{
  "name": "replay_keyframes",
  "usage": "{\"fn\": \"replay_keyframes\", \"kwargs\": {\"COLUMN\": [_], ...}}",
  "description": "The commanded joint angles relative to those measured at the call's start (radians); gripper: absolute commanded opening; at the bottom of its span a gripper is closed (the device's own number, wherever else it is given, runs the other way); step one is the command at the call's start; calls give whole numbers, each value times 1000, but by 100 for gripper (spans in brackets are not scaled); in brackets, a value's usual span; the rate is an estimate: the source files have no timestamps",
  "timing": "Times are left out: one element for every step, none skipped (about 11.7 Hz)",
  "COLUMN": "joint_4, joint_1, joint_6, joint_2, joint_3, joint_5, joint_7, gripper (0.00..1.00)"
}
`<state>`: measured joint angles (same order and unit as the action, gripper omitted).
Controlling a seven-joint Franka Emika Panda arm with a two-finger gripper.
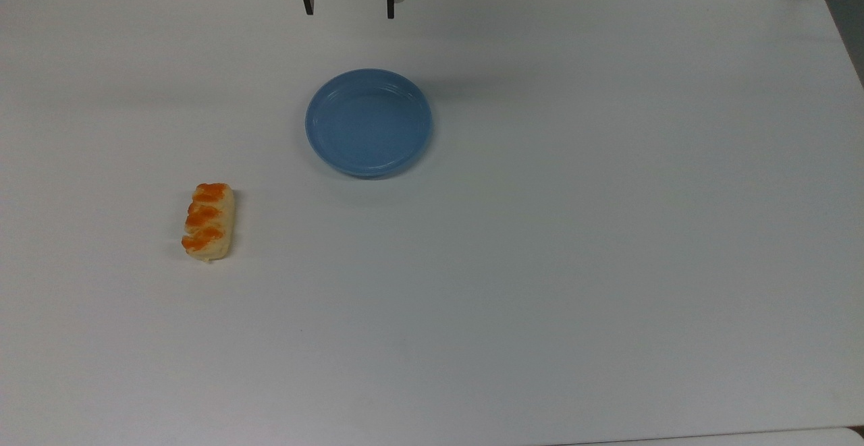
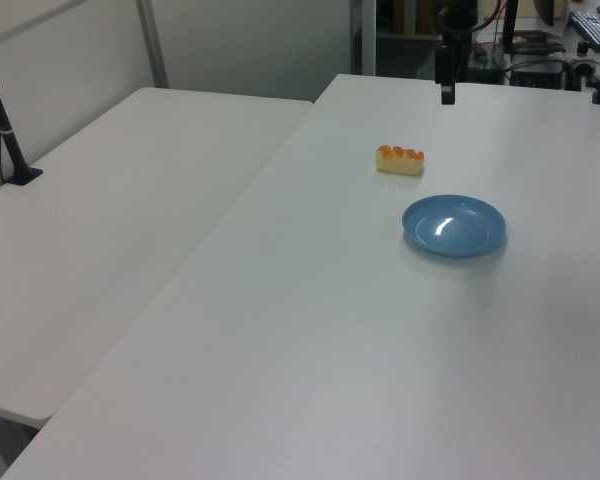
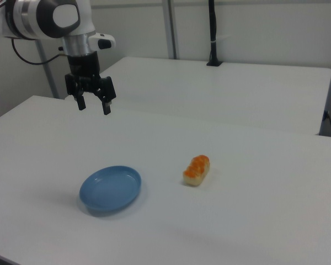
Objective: Put the bread onto the plate
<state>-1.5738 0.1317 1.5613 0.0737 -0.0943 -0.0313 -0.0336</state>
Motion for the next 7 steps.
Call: {"fn": "replay_keyframes", "kwargs": {"joint_4": [35, 46, 46, 52, 61, 61, 61], "joint_1": [-9, -17, -30, -44, -62, -90, -119], "joint_6": [26, 70, 112, 178, 266, 361, 458], "joint_2": [27, 61, 92, 127, 179, 233, 286], "joint_3": [-21, -36, -57, -79, -91, -97, -100], "joint_5": [2, 2, 1, 2, 1, -2, -7], "joint_7": [12, 29, 65, 99, 113, 118, 139], "gripper": [100, 100, 100, 100, 100, 100, 100]}}
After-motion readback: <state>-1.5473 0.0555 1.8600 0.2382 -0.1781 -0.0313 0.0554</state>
